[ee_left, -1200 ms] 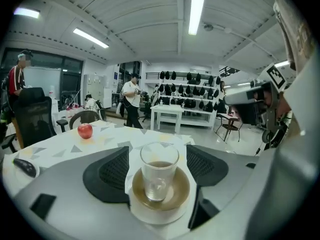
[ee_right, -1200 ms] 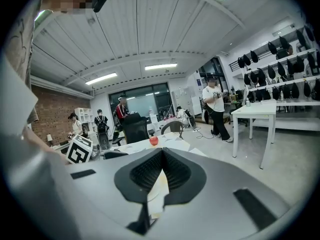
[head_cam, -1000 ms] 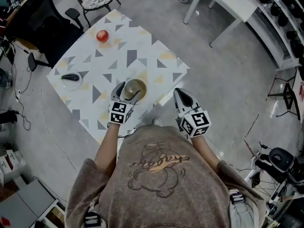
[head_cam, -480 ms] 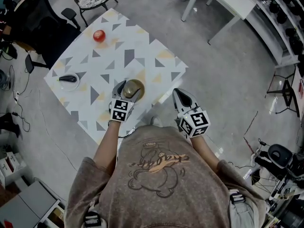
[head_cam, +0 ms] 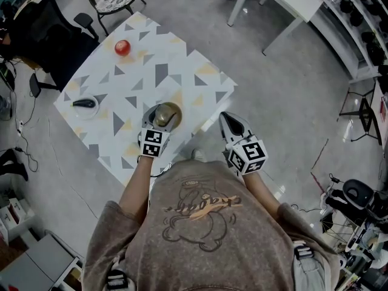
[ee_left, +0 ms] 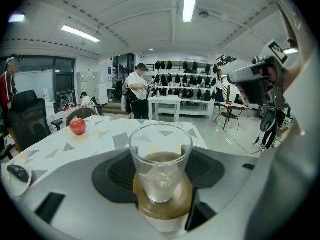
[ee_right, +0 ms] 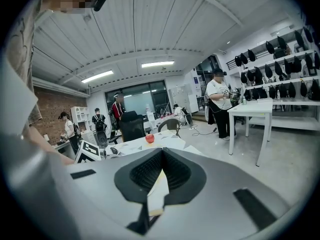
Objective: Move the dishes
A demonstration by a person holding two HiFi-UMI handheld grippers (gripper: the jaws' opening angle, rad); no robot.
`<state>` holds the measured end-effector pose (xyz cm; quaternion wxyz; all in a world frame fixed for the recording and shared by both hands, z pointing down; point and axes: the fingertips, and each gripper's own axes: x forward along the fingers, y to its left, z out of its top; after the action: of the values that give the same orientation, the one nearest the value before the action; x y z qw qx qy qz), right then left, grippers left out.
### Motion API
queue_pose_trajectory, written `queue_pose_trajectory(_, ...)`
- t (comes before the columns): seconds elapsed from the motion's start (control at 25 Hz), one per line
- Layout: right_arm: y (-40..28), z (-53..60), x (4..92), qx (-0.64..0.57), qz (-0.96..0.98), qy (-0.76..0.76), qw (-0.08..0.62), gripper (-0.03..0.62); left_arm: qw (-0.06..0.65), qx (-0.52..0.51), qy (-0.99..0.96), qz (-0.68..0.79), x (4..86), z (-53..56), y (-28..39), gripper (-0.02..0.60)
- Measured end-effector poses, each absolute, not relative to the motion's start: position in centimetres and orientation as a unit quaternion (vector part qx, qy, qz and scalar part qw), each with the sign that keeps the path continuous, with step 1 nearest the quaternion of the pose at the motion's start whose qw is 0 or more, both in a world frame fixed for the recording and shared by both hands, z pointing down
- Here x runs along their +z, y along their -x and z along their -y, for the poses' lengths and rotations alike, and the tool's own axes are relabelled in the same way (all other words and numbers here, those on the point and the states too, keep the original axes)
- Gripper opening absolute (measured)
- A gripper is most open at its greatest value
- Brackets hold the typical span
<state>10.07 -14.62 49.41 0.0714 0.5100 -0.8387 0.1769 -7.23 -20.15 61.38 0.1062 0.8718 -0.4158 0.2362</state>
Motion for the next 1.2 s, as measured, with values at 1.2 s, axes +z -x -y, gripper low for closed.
queue_pose_trajectory(1.2,-9.2,14.3,49.8,0.181,0.848,-0.494,0.066,0.003,0.069,0.15,-0.877,0.451,48.9,23.8,7.3,0.287)
